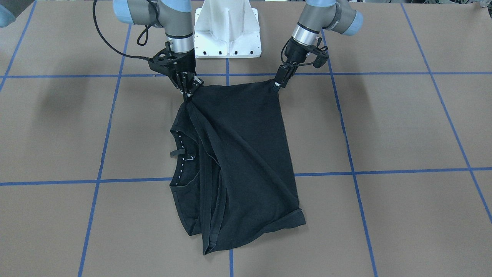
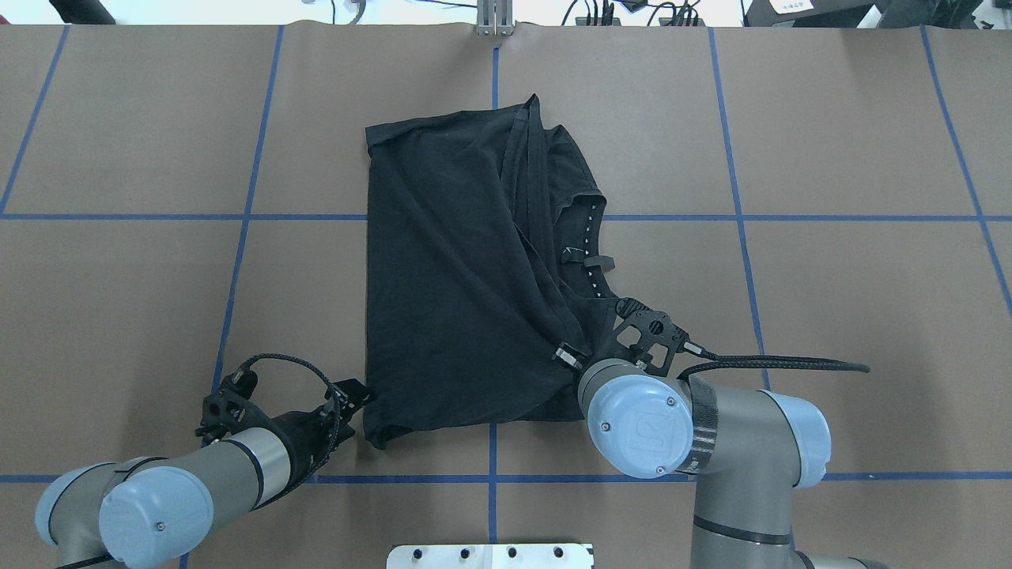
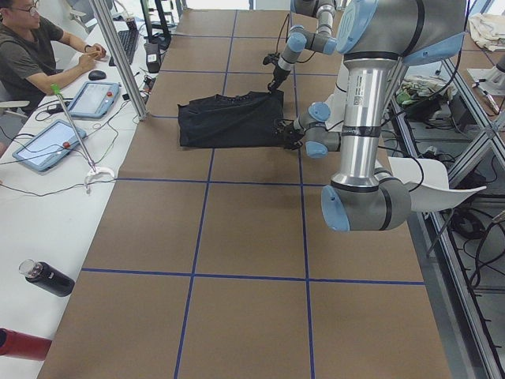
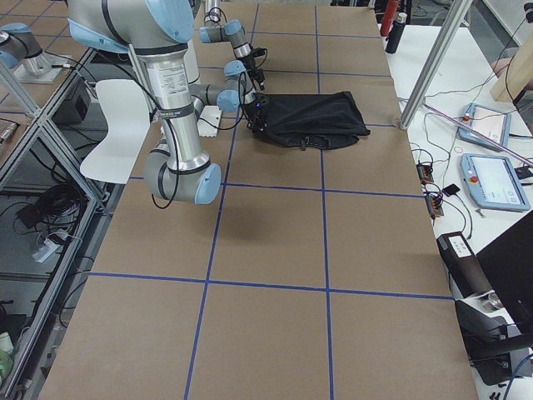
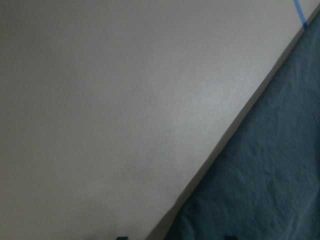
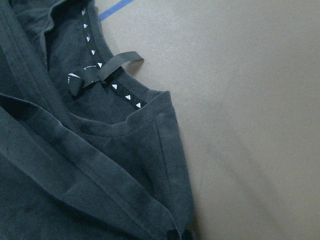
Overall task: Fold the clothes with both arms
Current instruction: 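Move the left gripper down to the shirt's corner nearest the robot, then grasp the shirt's near edge with both grippers and lift it, then fold the held near edge away from the robot over the shirt with both grippers, then release the shirt and raise both grippers away from it, then press the right gripper down across the folded shirt while the left arm withdraws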
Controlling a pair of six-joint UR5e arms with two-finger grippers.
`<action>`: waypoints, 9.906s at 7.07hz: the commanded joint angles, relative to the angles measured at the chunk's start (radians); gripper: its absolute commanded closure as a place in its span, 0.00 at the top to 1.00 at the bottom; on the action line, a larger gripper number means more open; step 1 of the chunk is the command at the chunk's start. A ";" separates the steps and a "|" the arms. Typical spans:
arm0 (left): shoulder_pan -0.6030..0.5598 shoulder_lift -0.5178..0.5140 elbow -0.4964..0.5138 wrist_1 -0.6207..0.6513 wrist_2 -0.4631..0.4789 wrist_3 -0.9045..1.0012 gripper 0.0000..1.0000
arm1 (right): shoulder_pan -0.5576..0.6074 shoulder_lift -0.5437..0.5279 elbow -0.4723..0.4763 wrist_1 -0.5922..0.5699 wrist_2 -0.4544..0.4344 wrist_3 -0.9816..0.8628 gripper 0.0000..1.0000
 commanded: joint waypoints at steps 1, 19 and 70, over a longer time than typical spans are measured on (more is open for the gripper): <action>0.025 -0.003 0.001 0.001 0.011 -0.013 0.68 | -0.002 0.001 0.000 0.000 0.000 -0.001 0.00; 0.154 0.107 -0.433 0.142 0.043 -0.166 0.00 | -0.049 -0.170 0.393 -0.006 0.253 0.058 0.00; -0.825 -0.100 0.102 -0.013 -0.579 0.915 1.00 | 0.581 0.617 -0.988 0.430 0.539 -0.497 0.00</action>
